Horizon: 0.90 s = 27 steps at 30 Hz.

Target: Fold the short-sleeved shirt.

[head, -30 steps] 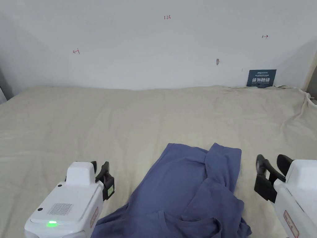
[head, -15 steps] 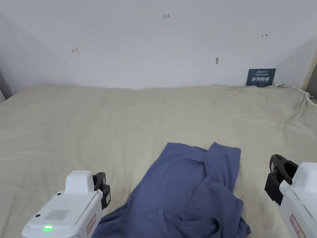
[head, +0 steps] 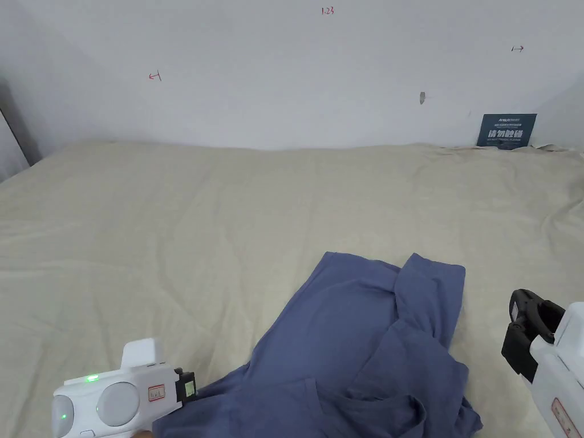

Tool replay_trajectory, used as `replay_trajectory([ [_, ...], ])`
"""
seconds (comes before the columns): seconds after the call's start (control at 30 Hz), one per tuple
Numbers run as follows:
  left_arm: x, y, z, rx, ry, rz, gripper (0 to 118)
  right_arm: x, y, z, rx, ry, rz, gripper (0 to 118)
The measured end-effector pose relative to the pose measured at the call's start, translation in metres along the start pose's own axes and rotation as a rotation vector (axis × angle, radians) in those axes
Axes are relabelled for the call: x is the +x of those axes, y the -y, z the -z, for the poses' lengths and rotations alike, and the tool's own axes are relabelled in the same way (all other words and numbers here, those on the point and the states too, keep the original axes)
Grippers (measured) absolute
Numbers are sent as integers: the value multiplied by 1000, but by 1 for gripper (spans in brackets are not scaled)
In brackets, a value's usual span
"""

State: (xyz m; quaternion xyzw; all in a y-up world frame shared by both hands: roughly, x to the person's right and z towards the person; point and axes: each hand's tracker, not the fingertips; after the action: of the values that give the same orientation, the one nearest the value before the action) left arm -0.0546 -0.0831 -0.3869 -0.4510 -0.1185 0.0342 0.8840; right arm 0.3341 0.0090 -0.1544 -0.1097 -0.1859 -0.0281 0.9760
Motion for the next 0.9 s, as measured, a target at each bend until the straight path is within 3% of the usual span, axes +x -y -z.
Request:
replay_trajectory([
  [0.07,-7,3,10,-51,-37,8,29,1,4,3,-12,-5,0,0],
  [0.1,-11,4,16,-78,-51,-1,44,1,5,5,-19,-7,0,0],
  [0.13,-14,5,22,-111,-55,2,68,1,6,7,-26,-8,2,0],
  [0.2,-16,11,31,-127,-62,6,89,1,8,10,-41,-9,4,0],
  [0.37,-17,21,51,-189,-91,28,92,1,12,15,-66,-19,31,0],
  [0.47,-14,25,60,-208,-97,37,90,1,15,18,-75,-14,18,0],
  [0.5,-12,27,62,-215,-96,43,84,1,16,19,-80,-16,18,0],
  [0.6,-3,31,63,-209,-135,104,57,2,18,20,-92,-18,27,0],
  [0.7,3,32,59,-204,-88,138,18,3,19,21,-99,-22,25,0],
  [0.73,4,31,58,-196,-61,126,11,2,19,21,-102,-24,20,0],
  [0.9,9,31,42,-129,-3,110,7,2,15,30,-114,-38,14,0],
])
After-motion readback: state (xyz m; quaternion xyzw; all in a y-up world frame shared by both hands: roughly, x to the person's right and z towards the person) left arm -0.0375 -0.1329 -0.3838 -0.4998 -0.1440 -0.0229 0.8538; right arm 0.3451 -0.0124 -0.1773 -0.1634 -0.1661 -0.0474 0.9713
